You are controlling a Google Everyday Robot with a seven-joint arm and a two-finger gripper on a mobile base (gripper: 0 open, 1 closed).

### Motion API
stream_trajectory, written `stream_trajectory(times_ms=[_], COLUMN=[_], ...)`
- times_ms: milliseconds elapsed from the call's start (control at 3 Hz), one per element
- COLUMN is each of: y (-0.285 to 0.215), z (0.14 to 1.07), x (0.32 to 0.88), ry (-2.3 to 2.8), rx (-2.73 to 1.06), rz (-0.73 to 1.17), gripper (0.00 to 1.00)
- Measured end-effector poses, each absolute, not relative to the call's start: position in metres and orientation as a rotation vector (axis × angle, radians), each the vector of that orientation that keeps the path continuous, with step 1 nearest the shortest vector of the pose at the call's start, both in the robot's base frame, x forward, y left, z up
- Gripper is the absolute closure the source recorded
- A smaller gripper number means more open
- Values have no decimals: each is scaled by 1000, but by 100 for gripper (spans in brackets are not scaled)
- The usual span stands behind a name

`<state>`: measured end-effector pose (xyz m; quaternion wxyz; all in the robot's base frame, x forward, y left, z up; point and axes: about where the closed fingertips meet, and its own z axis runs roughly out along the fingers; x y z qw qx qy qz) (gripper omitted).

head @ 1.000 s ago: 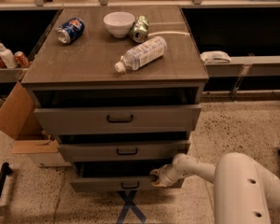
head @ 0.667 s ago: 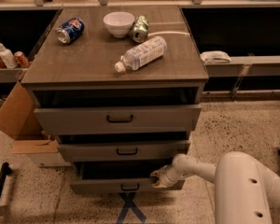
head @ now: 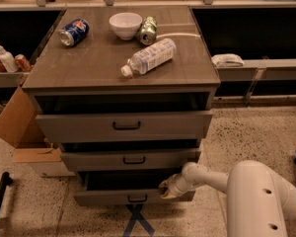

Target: Open bottom drawer

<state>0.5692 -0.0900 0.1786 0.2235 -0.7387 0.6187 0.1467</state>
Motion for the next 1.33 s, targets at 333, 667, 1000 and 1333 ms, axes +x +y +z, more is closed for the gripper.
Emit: stream_trajectory(times_ms=[333,667,1000,1333], y=[-90,-88,-86,-76], z=[179,178,177,170], x=[569,567,564,549], ry=[1708,1707,1703,1685], rx=[-2039,-2041,-2050,-2095], rz=[405,410,418,453], gripper=[35,12,0,0])
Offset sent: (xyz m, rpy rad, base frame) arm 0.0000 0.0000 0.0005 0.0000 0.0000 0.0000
